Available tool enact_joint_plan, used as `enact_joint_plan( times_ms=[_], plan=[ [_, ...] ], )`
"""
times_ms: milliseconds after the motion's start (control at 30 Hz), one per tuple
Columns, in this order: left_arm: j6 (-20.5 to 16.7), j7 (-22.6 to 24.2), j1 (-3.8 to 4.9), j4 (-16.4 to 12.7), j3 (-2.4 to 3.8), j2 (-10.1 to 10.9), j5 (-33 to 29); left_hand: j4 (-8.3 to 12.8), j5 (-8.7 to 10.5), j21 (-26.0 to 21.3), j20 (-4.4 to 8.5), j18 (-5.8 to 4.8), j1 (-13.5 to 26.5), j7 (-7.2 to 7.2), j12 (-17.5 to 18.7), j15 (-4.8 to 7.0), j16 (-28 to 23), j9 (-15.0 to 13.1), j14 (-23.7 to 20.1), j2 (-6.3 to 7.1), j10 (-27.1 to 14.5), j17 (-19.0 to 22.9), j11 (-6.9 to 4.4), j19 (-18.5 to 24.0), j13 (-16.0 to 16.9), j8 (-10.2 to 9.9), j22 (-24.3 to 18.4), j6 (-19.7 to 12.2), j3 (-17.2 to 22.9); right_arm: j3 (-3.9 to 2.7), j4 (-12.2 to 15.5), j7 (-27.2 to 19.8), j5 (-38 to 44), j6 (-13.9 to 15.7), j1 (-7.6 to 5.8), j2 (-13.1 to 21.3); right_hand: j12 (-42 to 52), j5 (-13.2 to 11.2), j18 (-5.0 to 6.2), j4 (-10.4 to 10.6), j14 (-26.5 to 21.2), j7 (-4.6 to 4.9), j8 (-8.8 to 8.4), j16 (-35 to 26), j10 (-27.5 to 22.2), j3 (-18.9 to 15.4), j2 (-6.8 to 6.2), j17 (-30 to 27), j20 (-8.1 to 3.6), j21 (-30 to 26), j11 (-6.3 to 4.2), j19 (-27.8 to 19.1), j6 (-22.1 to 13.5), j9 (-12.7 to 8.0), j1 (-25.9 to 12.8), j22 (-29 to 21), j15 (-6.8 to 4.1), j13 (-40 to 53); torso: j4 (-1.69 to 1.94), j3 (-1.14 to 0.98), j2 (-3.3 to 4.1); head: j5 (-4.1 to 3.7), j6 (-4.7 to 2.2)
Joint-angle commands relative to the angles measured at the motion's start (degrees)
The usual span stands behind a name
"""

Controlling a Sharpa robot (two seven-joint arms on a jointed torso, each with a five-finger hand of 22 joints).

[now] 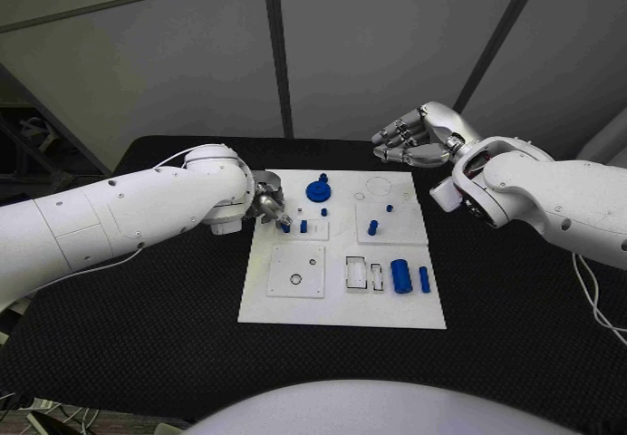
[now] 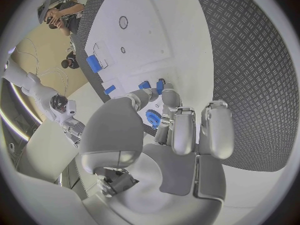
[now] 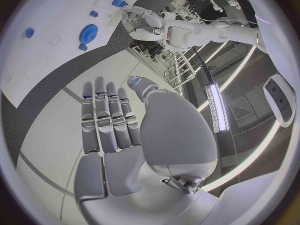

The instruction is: Assemble the parts on the task board

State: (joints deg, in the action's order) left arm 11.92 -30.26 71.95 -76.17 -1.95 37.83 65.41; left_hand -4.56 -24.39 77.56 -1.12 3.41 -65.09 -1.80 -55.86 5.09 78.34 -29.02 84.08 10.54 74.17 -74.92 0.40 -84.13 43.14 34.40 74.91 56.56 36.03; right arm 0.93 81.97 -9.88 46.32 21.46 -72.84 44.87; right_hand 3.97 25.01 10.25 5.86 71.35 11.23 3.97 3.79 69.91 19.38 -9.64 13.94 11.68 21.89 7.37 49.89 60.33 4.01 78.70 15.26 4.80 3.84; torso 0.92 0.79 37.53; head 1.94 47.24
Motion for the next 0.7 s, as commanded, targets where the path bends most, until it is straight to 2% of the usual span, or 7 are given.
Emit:
enact_joint_plan(
  times_ms=[33, 700],
  plan=[
    [2.69, -0.26, -0.54, -0.2, -0.4, -0.27, 0.06, 6.22, -0.23, 0.39, 0.39, -0.41, 0.62, 0.07, -0.4, 0.5, 0.39, -0.15, 3.23, 0.04, 3.44, -5.32, -2.94, -1.81, 0.34, 0.32, 4.71, 0.57, 5.65, -0.04, 0.14, -0.35, 0.09, -0.32, -0.1, 0.02, -0.2, 0.39, 0.22, -0.13, -0.21, -0.22, -0.11, -0.08, -0.21, -0.07, 0.31, -0.06, 0.13, -0.2, -0.15, 0.18, -0.21, 0.04, -0.17, -0.07, 0.1, -0.02, 0.02, 0.01, -0.01, 0.0, 0.01],
    [1.78, -0.29, -0.53, 0.41, -0.41, -1.05, 0.66, 5.97, -0.38, 1.36, 0.5, -0.64, 1.35, 0.47, -1.23, 0.66, 0.46, -0.31, 3.27, -0.22, 4.3, -5.38, -3.22, -2.19, 1.33, 0.67, 5.6, 1.19, 4.82, -0.04, 0.2, -0.31, 0.09, -0.34, -0.1, 0.08, -0.2, 0.39, 0.22, -0.13, -0.21, -0.22, -0.11, -0.08, -0.21, -0.07, 0.31, -0.06, 0.13, -0.2, -0.15, 0.18, -0.21, 0.04, -0.17, -0.07, 0.1, -0.02, -0.03, 0.0, 0.02, -0.07, 0.1]
  ],
)
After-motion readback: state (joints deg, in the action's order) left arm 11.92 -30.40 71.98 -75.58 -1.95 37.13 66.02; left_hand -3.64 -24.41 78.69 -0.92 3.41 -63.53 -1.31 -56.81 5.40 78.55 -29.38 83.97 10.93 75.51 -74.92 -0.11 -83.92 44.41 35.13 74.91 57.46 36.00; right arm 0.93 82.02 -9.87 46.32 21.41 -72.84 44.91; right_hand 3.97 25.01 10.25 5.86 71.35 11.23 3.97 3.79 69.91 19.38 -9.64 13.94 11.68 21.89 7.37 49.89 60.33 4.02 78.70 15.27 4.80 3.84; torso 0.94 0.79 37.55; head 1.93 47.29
